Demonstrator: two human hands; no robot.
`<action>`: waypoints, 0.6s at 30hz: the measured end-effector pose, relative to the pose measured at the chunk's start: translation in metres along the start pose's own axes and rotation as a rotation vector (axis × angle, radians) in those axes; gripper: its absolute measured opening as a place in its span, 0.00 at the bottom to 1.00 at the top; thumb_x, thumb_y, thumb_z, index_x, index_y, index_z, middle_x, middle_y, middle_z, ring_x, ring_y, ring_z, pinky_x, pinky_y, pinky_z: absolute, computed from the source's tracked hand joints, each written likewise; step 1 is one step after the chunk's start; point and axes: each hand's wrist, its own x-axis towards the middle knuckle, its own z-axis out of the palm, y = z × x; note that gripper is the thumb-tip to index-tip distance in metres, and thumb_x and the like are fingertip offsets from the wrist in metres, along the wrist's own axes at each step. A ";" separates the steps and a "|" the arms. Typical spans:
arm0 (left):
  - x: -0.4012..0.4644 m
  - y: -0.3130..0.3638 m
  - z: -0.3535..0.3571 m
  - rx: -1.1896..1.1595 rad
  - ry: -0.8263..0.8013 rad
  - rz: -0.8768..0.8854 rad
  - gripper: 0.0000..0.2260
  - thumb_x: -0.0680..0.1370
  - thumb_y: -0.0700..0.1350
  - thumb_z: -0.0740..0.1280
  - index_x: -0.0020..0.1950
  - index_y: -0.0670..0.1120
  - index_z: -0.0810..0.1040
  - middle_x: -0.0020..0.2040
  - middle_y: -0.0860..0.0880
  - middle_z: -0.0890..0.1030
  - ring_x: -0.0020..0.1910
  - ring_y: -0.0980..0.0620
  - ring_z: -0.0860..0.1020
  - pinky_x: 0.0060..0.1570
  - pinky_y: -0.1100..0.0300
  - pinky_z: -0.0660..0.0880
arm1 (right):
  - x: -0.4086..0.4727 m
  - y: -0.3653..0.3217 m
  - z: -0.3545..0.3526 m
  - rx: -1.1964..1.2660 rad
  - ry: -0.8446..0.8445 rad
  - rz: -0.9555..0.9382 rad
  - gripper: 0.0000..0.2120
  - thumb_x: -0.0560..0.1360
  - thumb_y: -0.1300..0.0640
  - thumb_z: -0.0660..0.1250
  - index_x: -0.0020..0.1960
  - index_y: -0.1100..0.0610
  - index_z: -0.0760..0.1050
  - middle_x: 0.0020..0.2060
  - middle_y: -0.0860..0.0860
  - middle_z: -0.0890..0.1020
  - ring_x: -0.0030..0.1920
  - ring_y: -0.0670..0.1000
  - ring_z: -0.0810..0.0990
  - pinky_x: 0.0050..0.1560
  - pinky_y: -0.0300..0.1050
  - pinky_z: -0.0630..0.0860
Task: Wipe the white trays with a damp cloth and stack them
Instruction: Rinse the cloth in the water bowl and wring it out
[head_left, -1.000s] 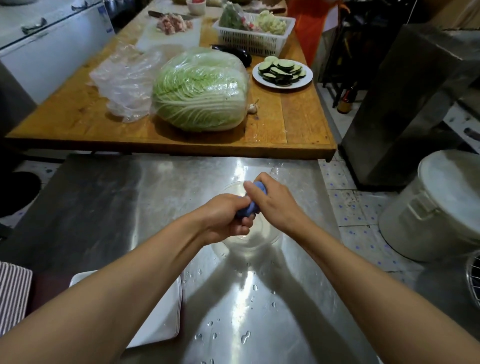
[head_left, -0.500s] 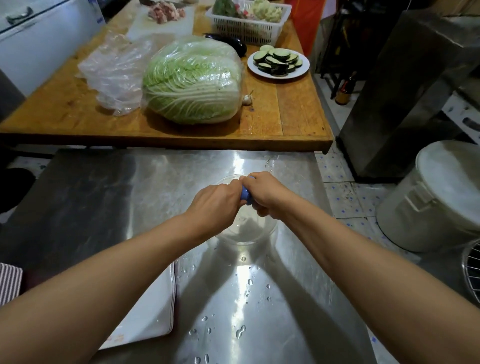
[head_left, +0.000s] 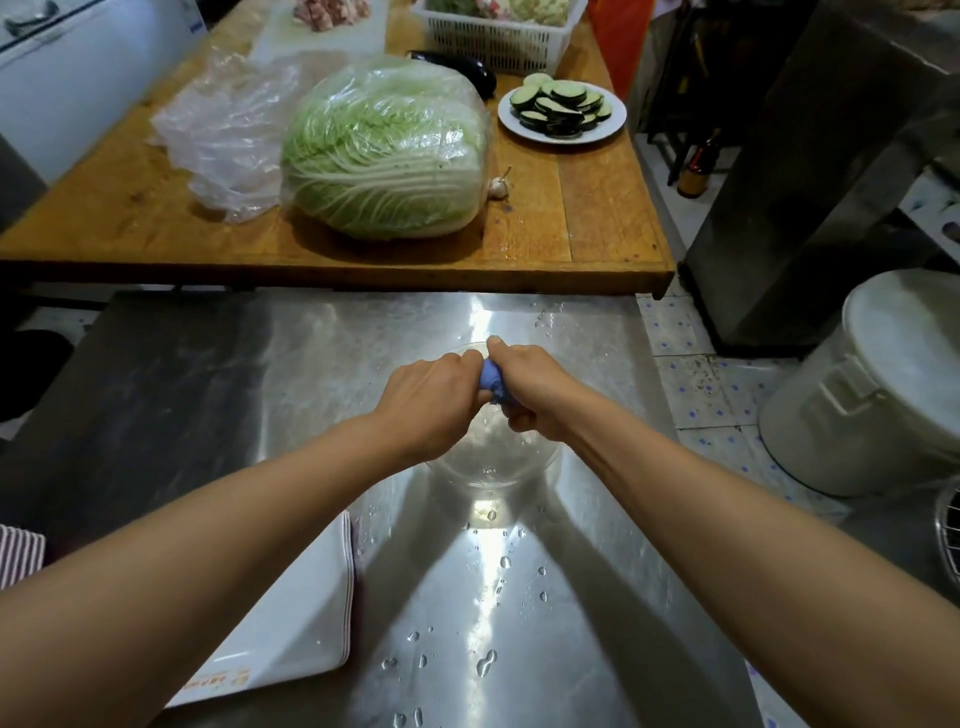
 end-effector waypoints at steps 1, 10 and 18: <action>0.000 -0.001 -0.001 -0.085 -0.027 -0.028 0.08 0.80 0.50 0.58 0.48 0.47 0.65 0.48 0.45 0.75 0.43 0.42 0.74 0.37 0.54 0.63 | -0.002 -0.002 -0.002 0.013 -0.063 0.002 0.17 0.81 0.50 0.53 0.36 0.57 0.66 0.25 0.52 0.65 0.25 0.48 0.59 0.27 0.37 0.57; 0.001 -0.013 -0.022 -1.148 -0.482 -0.394 0.09 0.81 0.44 0.57 0.42 0.43 0.72 0.25 0.53 0.64 0.22 0.57 0.59 0.20 0.66 0.56 | -0.020 -0.001 -0.029 -0.067 -0.270 -0.296 0.17 0.76 0.69 0.63 0.64 0.61 0.69 0.41 0.59 0.76 0.36 0.51 0.74 0.39 0.44 0.75; -0.007 -0.012 -0.026 -1.034 -0.587 -0.287 0.11 0.80 0.43 0.59 0.38 0.44 0.68 0.23 0.55 0.63 0.23 0.56 0.58 0.20 0.67 0.57 | -0.021 0.003 -0.019 -0.518 -0.065 -0.562 0.16 0.77 0.43 0.60 0.48 0.57 0.68 0.34 0.48 0.77 0.31 0.42 0.73 0.32 0.35 0.70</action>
